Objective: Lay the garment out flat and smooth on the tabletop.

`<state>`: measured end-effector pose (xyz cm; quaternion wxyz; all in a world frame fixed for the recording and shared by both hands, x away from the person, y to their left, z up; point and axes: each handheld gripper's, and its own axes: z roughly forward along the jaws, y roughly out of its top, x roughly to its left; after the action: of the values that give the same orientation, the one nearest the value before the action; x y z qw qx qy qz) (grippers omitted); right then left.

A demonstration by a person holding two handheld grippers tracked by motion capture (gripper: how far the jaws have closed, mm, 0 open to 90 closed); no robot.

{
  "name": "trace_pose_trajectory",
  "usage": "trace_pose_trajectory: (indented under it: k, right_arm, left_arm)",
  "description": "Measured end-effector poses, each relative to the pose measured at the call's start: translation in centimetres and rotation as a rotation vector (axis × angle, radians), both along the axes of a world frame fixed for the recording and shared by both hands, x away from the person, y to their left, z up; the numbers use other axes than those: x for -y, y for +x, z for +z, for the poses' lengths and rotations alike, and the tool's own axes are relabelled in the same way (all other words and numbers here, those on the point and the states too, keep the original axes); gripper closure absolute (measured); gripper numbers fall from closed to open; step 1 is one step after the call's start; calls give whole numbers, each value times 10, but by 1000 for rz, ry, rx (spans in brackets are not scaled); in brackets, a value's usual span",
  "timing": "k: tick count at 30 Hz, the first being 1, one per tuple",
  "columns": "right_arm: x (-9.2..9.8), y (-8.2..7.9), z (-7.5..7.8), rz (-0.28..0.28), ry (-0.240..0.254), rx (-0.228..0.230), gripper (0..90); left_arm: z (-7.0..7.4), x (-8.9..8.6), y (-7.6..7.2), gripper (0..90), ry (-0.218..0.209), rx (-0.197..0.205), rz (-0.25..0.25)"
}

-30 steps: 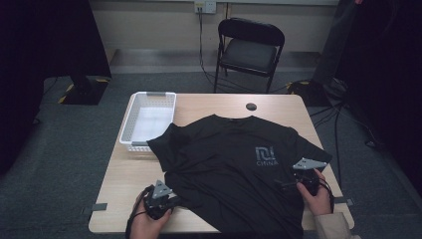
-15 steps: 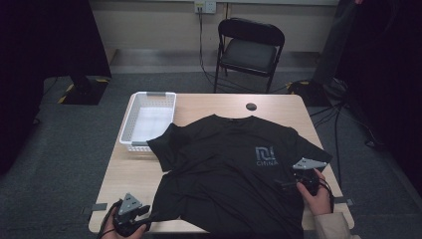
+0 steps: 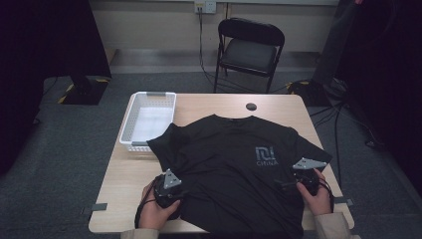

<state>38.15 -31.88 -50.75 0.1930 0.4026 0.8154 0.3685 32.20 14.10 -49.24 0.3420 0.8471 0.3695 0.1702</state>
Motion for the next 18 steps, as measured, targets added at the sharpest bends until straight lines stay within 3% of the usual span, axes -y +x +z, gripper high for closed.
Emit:
trace_pose_trajectory:
  k: [3,6,10,16,17,18]
  right_arm:
    - [0,0,0,0,0,0,98]
    - [0,0,0,0,0,0,98]
    - [0,0,0,0,0,0,98]
    - [0,0,0,0,0,0,98]
    - [0,0,0,0,0,0,98]
    - [0,0,0,0,0,0,98]
  left_arm:
    - [0,-3,-5,821,-25,-34,-14]
    - [1,-6,-11,864,-27,-58,-31]
    - [-1,-15,-25,869,-71,-89,-42]
    - [1,-25,-52,859,-97,-101,-55]
    - [1,-26,-54,812,-115,-99,-46]
    - [2,-26,-54,709,-126,-79,-35]
